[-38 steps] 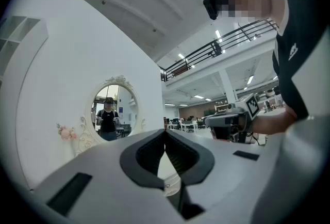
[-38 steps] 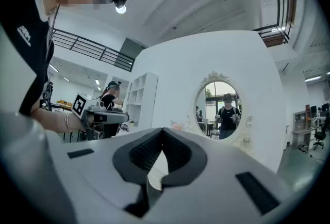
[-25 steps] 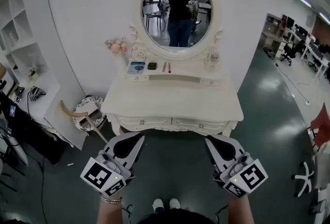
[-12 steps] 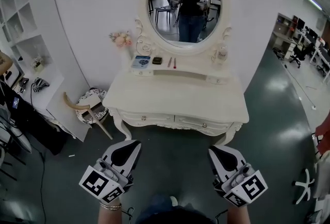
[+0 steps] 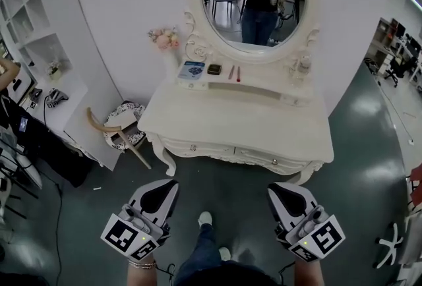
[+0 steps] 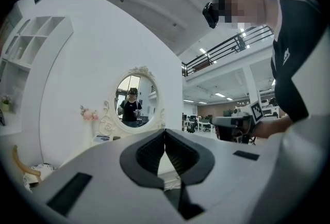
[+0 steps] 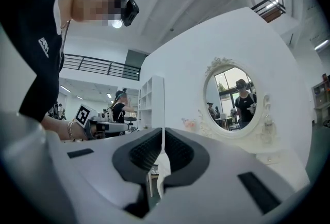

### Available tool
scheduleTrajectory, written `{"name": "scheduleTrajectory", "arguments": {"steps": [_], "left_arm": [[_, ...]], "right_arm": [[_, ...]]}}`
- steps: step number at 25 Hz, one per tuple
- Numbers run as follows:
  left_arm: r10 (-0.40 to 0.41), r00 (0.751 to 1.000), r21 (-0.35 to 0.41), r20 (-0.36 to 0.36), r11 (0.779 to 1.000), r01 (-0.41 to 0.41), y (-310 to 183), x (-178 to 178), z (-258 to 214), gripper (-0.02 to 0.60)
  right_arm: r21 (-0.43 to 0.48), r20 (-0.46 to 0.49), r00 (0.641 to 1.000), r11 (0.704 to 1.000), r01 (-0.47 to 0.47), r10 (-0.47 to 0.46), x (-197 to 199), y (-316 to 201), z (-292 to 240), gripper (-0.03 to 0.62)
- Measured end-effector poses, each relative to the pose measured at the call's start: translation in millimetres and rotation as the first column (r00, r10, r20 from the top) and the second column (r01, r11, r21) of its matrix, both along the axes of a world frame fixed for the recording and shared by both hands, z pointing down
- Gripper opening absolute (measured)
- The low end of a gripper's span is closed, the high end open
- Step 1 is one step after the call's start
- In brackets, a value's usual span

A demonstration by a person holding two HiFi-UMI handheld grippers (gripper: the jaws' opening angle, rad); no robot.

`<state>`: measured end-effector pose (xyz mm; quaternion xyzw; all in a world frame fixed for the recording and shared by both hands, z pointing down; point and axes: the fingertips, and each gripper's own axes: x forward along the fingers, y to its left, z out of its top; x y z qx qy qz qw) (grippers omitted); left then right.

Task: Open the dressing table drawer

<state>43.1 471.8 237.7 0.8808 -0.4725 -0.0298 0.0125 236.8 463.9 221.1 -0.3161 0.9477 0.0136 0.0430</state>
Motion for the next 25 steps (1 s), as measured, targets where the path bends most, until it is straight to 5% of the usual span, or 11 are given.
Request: {"name": "scheduleTrajectory", "arguments": {"steps": [14, 25], "left_arm": [[0.013, 1.0, -0.037, -0.018, 0.999, -0.014, -126, -63, 3, 0.017], [0.072, 0.997, -0.067, 0.006, 0.995, -0.072, -197, -99, 17, 0.017]], "right_arm": [[-0.048, -0.037, 0.996, 0.995, 0.084, -0.085, -93, -119, -2, 0.019], [-0.093, -0.06, 0.998, 0.995, 0.021, -0.026, -134, -183, 11, 0.018]]}}
